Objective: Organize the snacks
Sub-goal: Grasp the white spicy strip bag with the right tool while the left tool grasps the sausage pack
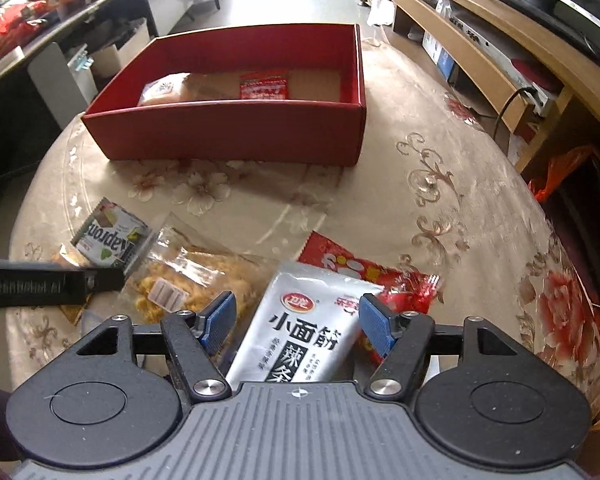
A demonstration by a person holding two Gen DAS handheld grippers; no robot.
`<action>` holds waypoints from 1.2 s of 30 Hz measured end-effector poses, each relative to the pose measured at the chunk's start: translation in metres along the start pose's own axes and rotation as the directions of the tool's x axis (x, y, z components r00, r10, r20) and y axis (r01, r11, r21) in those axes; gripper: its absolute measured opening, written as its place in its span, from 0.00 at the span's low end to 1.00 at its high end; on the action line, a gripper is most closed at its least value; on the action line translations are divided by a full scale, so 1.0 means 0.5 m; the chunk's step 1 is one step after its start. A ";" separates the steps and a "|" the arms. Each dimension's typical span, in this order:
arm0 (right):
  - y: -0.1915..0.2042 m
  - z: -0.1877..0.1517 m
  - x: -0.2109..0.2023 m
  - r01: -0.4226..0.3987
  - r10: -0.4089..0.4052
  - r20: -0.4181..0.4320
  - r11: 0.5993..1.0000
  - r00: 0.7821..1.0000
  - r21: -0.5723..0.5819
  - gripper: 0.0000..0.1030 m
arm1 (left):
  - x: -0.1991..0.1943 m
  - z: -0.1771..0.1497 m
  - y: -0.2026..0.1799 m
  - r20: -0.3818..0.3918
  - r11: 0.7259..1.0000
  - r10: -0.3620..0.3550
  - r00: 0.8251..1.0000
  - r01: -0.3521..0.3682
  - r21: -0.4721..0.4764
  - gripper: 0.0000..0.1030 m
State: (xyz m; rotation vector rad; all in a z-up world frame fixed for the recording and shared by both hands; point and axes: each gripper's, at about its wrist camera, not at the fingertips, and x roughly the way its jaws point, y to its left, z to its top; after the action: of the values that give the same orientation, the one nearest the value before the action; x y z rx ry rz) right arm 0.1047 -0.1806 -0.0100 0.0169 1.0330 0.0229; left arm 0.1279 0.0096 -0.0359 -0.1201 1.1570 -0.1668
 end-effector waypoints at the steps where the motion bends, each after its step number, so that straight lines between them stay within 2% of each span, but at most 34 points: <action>1: -0.001 0.000 0.000 -0.003 0.003 0.000 1.000 1.000 0.001 0.72 | 0.001 -0.007 0.000 -0.011 1.000 0.000 1.000 0.000 0.000 0.69; 7: -0.004 -0.004 -0.012 -0.025 0.025 0.014 1.000 1.000 -0.007 0.74 | 0.018 -0.058 -0.009 -0.067 0.999 0.027 0.997 -0.025 0.020 0.72; 13: -0.012 -0.006 -0.022 -0.039 0.039 0.023 0.999 0.999 -0.005 0.74 | 0.034 -0.080 -0.047 -0.041 0.991 0.094 0.995 -0.090 0.099 0.82; 17: -0.018 -0.009 -0.022 -0.038 0.038 0.019 0.999 0.999 -0.005 0.74 | 0.035 -0.095 -0.062 -0.019 0.981 0.133 0.991 -0.129 0.144 0.79; 20: -0.024 -0.008 -0.023 -0.040 0.040 0.020 0.999 0.999 0.001 0.74 | 0.018 -0.101 -0.059 -0.017 0.982 0.124 0.992 -0.121 0.144 0.63; 28: -0.044 -0.011 -0.024 -0.034 0.033 0.014 0.999 0.999 0.039 0.74 | -0.010 -0.117 -0.025 -0.051 0.994 0.075 0.996 -0.071 0.077 0.63; 36: -0.052 -0.030 -0.009 -0.030 0.033 -0.030 0.995 0.999 0.098 0.76 | -0.019 -0.109 -0.012 -0.040 0.998 0.035 0.999 -0.033 0.044 0.63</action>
State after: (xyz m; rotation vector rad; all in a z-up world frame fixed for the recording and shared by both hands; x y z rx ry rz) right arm 0.0897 -0.2068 -0.0143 0.1219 1.0647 0.0015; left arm 0.0736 0.0048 -0.0479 -0.0592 1.1946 -0.1648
